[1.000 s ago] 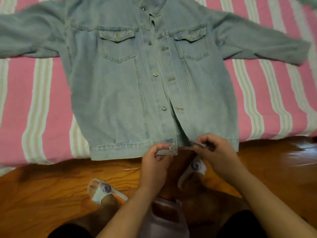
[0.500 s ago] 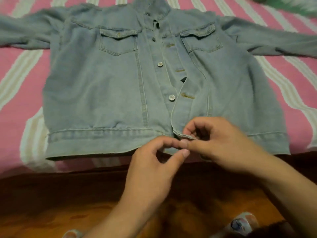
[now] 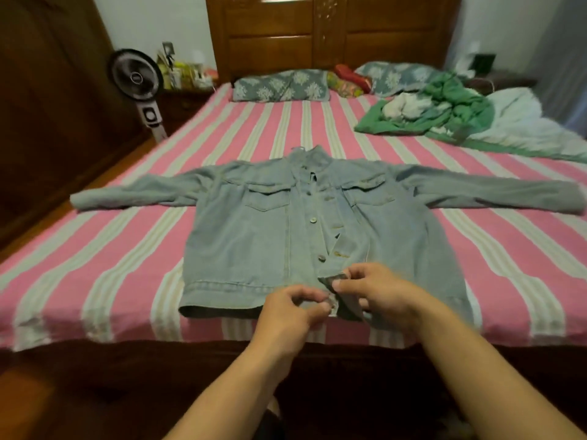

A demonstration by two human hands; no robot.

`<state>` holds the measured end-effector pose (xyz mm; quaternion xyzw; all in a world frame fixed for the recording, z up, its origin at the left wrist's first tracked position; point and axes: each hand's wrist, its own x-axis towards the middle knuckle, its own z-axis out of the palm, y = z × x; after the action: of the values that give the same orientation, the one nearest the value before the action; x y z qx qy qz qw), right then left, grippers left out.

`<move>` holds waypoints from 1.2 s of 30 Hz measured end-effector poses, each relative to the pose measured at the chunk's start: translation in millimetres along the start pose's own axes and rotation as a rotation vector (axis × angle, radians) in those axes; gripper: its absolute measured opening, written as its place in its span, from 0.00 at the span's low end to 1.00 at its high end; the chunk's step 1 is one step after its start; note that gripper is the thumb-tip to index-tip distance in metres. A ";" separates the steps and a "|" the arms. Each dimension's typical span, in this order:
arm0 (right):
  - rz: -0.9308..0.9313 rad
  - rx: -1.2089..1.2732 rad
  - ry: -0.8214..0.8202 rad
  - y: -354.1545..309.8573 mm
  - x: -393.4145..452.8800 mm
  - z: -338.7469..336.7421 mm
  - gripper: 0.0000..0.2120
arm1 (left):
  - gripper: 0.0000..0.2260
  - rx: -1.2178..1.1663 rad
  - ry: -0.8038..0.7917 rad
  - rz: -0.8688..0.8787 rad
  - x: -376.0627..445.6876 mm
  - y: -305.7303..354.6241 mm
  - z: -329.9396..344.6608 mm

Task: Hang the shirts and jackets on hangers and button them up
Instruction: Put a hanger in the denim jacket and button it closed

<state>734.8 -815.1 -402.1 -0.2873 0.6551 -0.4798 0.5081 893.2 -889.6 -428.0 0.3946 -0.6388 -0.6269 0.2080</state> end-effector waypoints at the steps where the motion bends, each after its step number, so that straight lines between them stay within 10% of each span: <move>1: -0.043 0.002 0.011 -0.6 -2.8 -0.1 0.10 | 0.05 0.039 0.016 0.036 -3.4 6.6 -1.9; 11: -0.374 -0.121 0.401 -16.0 31.2 -5.3 0.07 | 0.04 0.278 -0.014 0.432 60.2 49.1 -3.5; 21: -0.252 -0.073 0.418 -2.7 75.8 20.3 0.05 | 0.10 -0.133 0.009 0.160 95.0 7.2 -26.7; 36: -0.268 0.067 0.342 10.6 60.8 17.0 0.05 | 0.08 -0.126 -0.038 0.145 89.0 2.5 -21.6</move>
<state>732.6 -869.4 -435.9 -0.2690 0.6713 -0.6063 0.3307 855.4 -971.7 -443.3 0.3215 -0.6287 -0.6565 0.2651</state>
